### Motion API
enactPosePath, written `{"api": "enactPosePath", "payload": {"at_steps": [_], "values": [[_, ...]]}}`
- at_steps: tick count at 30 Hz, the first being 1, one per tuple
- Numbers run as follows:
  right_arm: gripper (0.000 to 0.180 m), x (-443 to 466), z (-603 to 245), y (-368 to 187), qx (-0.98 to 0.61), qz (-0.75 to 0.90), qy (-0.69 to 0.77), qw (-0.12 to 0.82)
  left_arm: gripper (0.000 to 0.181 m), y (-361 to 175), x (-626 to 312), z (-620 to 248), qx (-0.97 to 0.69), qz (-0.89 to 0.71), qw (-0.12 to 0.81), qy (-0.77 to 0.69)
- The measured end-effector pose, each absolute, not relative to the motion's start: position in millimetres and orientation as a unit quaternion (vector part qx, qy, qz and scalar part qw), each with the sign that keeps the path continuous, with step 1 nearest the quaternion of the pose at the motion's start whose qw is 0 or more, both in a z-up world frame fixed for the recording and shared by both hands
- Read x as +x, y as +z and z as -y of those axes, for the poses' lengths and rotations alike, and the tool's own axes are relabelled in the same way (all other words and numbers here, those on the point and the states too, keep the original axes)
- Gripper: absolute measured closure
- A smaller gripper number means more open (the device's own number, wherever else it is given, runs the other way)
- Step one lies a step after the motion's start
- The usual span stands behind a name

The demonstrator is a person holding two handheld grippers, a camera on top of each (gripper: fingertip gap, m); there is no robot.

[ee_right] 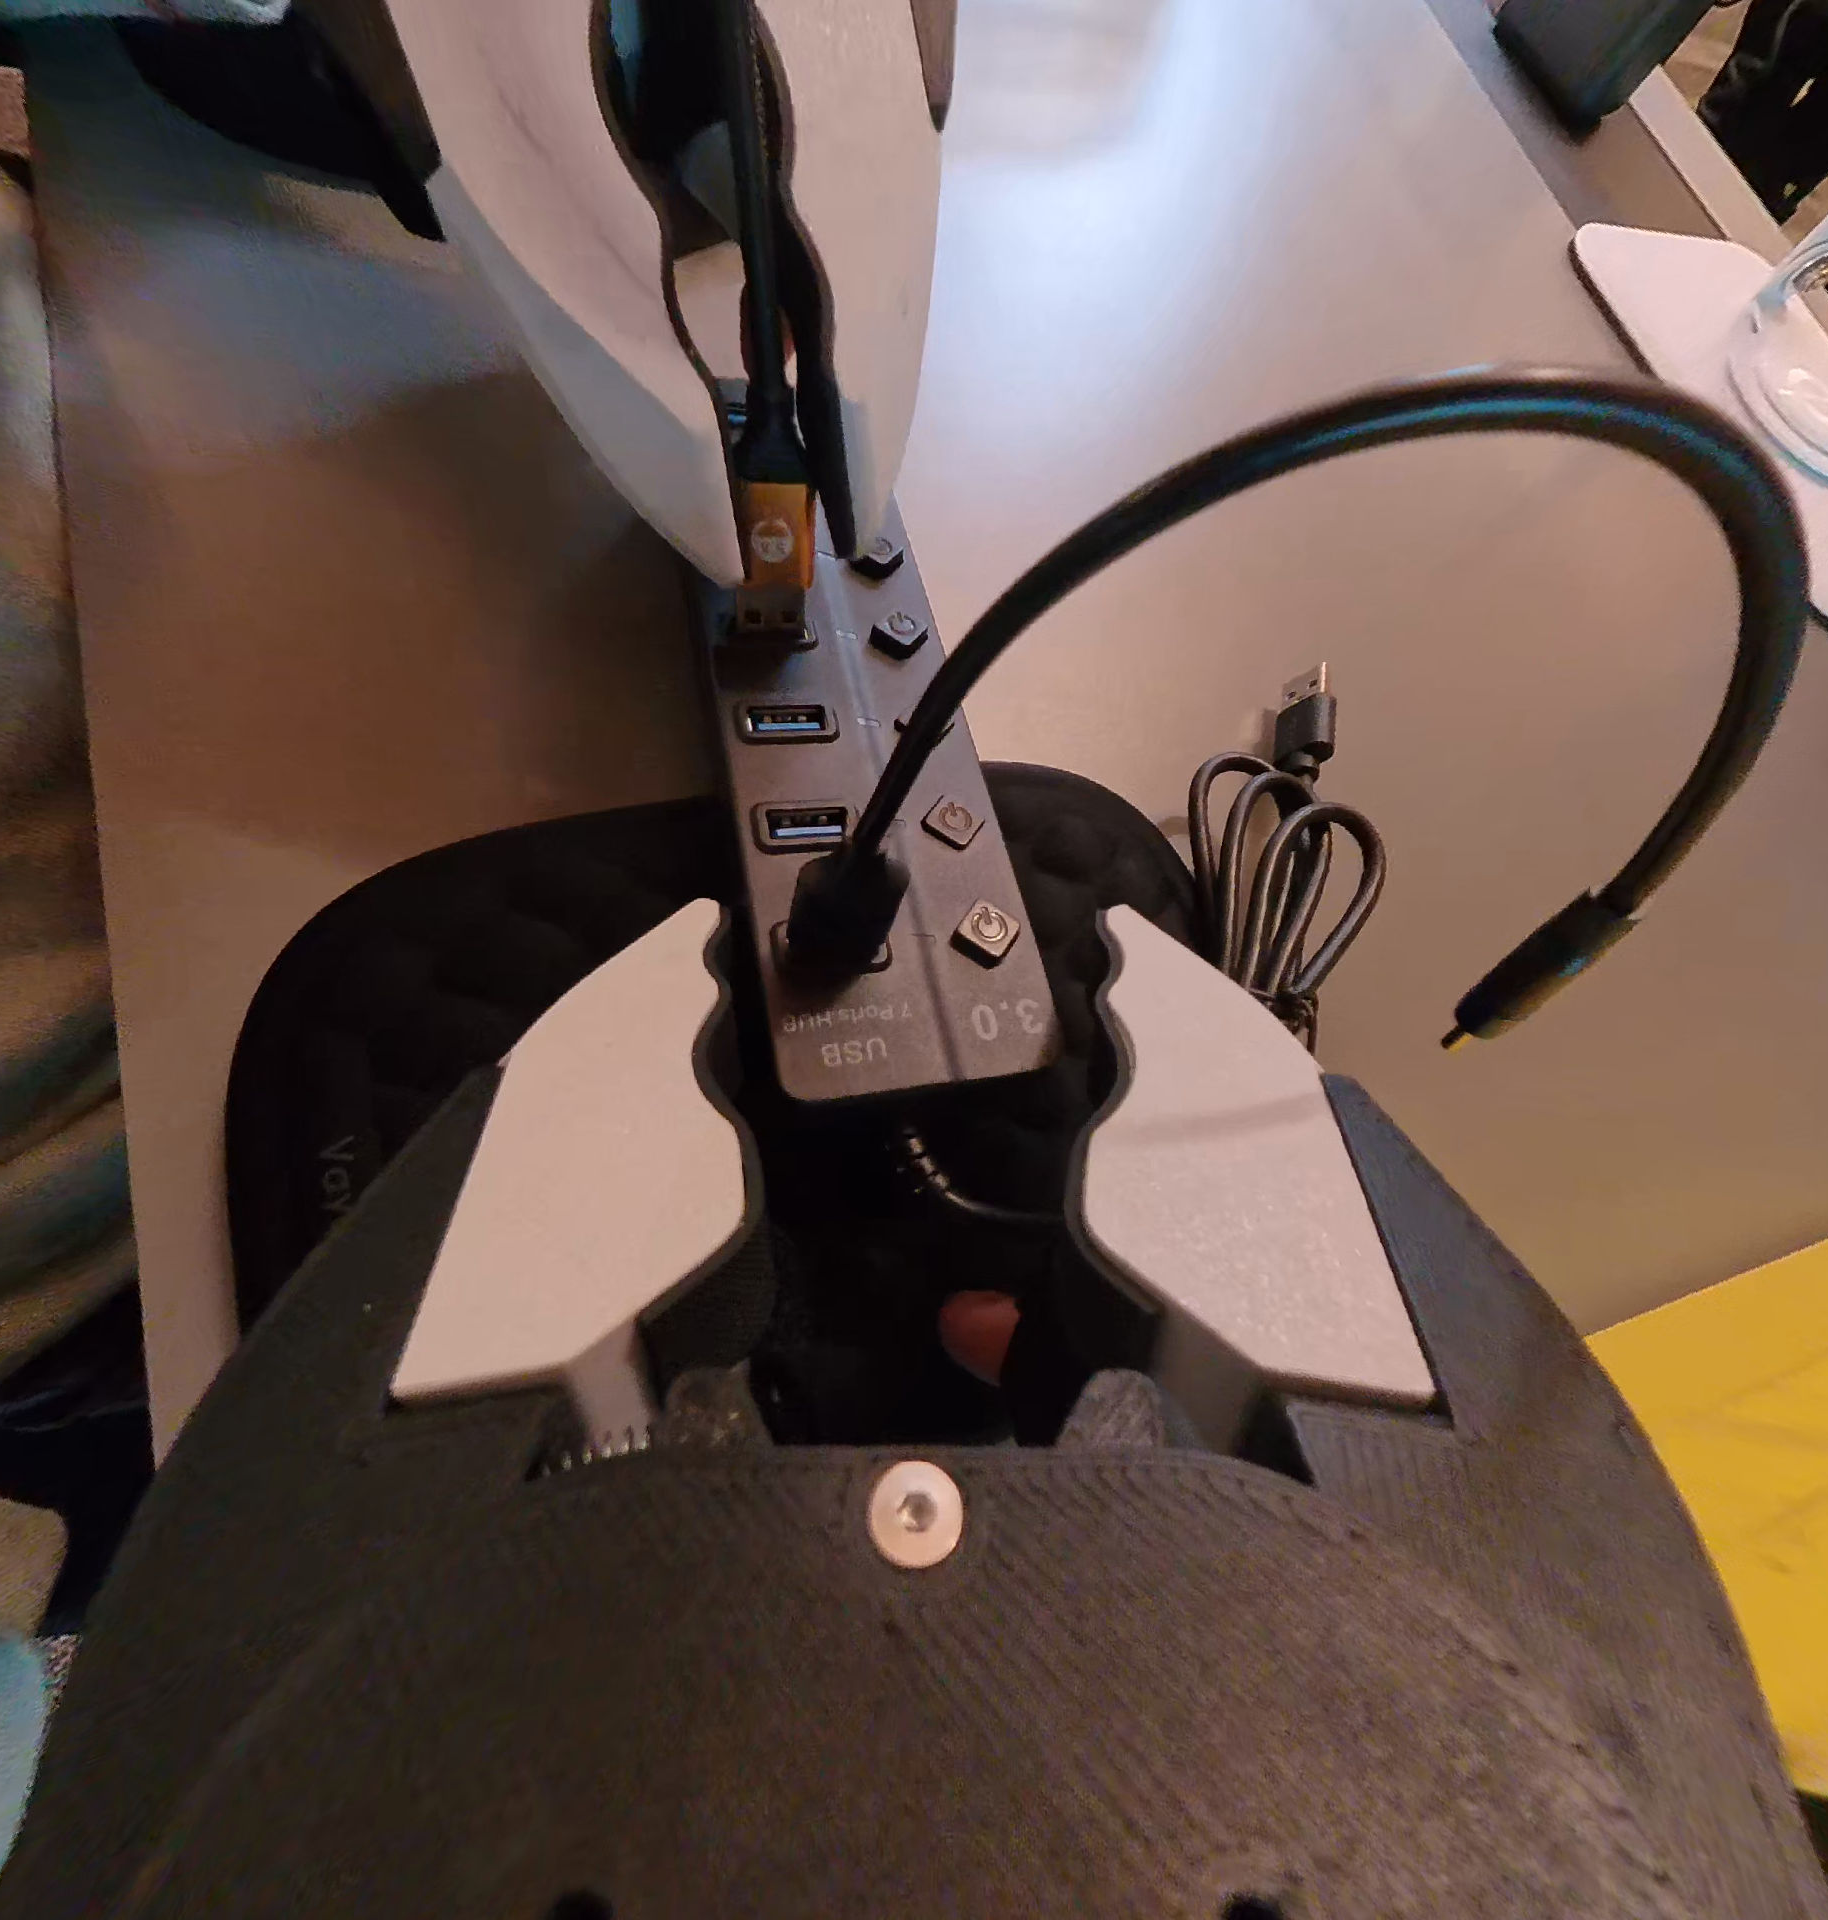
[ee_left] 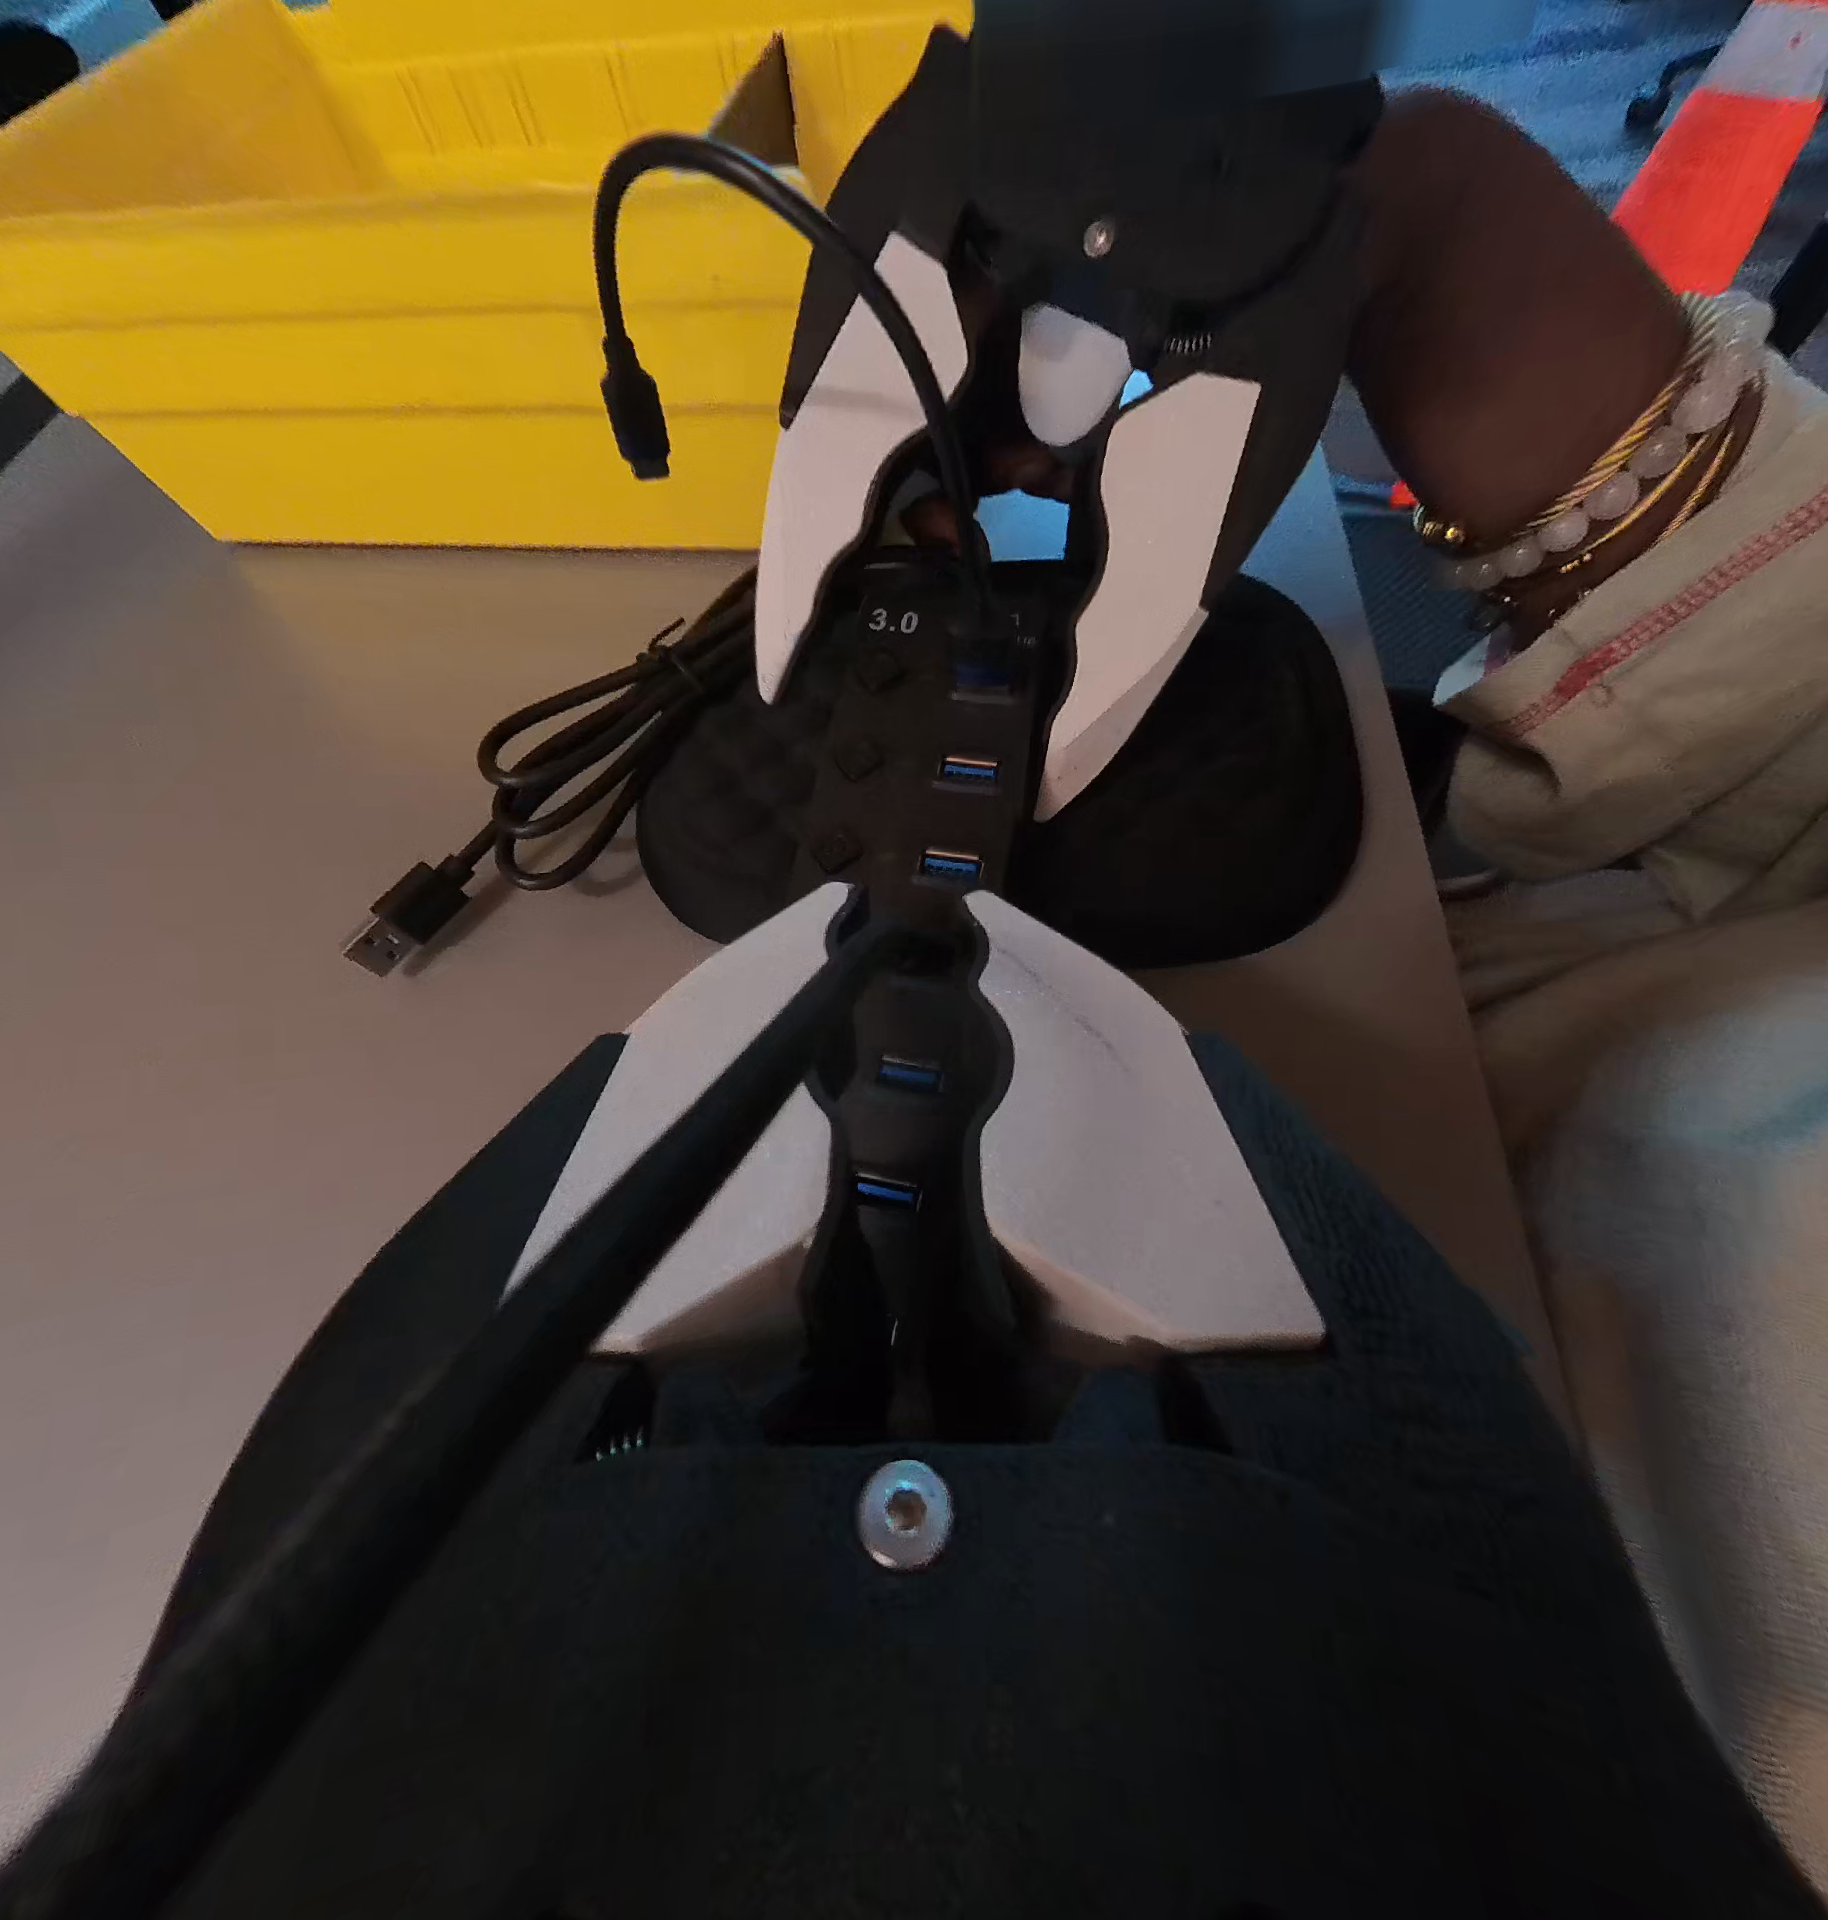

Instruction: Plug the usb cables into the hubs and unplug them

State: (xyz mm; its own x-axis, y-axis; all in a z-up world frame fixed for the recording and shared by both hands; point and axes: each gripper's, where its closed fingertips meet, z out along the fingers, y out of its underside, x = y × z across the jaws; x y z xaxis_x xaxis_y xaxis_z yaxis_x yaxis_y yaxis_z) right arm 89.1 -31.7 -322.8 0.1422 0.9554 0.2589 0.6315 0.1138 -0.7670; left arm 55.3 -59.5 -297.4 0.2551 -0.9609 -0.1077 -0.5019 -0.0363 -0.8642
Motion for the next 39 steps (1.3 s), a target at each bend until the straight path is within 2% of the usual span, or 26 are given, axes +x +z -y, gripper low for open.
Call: {"api": "enactPosePath", "payload": {"at_steps": [6, 9, 17, 19, 20, 22, 25, 29, 34, 37, 39], "values": [[0.114, 89.2, 31.2, -323.9, -0.638, 0.620, 0.203, 0.409, 0.164, -306.0, 60.4, 58.8, -0.687, -0.581, 0.374, -0.224], [0.109, 88.7, 28.7, -323.5, -0.636, 0.619, 0.200, 0.416, 0.163, -308.1, 60.4, 58.8, -0.686, -0.567, 0.379, -0.253], [0.113, 90.4, 32.6, -323.7, -0.637, 0.619, 0.206, 0.410, 0.164, -307.5, 60.9, 58.7, -0.675, -0.566, 0.403, -0.250], [0.112, 92.8, 33.0, -323.2, -0.639, 0.616, 0.209, 0.411, 0.150, -311.5, 57.2, 57.5, -0.675, -0.566, 0.413, -0.230], [0.112, 93.7, 32.8, -322.7, -0.641, 0.612, 0.213, 0.412, 0.130, -314.4, 54.2, 61.2, -0.678, -0.570, 0.403, -0.231], [0.110, 95.3, 33.2, -322.3, -0.642, 0.608, 0.218, 0.413, 0.112, -321.1, 45.2, 65.3, -0.688, -0.571, 0.389, -0.220], [0.109, 93.5, 31.8, -325.2, -0.652, 0.598, 0.233, 0.403, 0.110, -330.2, 26.4, 55.7, -0.692, -0.584, 0.393, -0.162], [0.110, 94.4, 32.6, -325.7, -0.658, 0.593, 0.238, 0.397, 0.111, -341.3, 23.7, 44.2, -0.687, -0.626, 0.347, -0.120], [0.116, 93.9, 35.7, -328.5, -0.668, 0.586, 0.260, 0.377, 0.126, -347.8, 39.7, 52.1, -0.683, -0.650, 0.261, -0.205], [0.122, 93.4, 35.9, -328.4, -0.678, 0.583, 0.260, 0.364, 0.125, -347.4, 39.8, 50.8, -0.669, -0.655, 0.276, -0.217], [0.122, 89.9, 34.8, -321.9, -0.658, 0.603, 0.228, 0.388, 0.126, -343.9, 36.9, 48.6, -0.660, -0.657, 0.308, -0.193]]}}
